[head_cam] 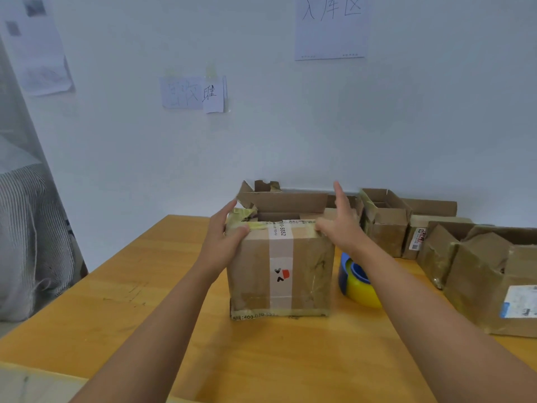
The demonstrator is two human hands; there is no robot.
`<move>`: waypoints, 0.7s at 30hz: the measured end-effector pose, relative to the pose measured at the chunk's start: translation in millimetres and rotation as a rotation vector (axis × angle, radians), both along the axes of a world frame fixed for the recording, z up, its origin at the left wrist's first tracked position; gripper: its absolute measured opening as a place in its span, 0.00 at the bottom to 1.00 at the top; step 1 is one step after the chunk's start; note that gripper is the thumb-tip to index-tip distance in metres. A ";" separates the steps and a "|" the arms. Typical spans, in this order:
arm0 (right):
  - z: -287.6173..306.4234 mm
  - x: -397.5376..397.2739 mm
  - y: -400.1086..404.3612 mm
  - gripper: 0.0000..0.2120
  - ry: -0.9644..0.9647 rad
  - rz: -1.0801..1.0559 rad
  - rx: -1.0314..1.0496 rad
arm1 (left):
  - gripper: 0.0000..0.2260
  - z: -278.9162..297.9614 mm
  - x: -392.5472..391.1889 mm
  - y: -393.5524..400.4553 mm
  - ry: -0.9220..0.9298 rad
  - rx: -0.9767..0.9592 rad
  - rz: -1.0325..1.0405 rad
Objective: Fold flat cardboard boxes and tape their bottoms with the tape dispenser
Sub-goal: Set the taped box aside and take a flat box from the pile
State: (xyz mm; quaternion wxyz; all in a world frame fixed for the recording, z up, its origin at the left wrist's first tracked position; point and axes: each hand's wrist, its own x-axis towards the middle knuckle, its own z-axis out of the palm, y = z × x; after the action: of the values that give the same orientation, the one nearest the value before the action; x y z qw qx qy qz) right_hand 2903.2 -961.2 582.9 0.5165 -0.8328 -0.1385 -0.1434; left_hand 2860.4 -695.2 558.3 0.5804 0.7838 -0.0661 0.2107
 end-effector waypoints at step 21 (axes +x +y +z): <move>-25.6 -15.4 -2.1 0.12 -0.290 -0.105 -0.274 | 0.20 11.7 1.0 11.7 -0.012 0.573 0.101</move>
State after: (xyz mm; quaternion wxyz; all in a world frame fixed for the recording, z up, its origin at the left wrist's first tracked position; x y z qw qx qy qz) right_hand 2887.9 -963.3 557.3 0.3647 -0.8720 -0.1861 -0.2682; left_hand 2861.4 -683.5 570.0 0.3238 0.9168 -0.0872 0.2168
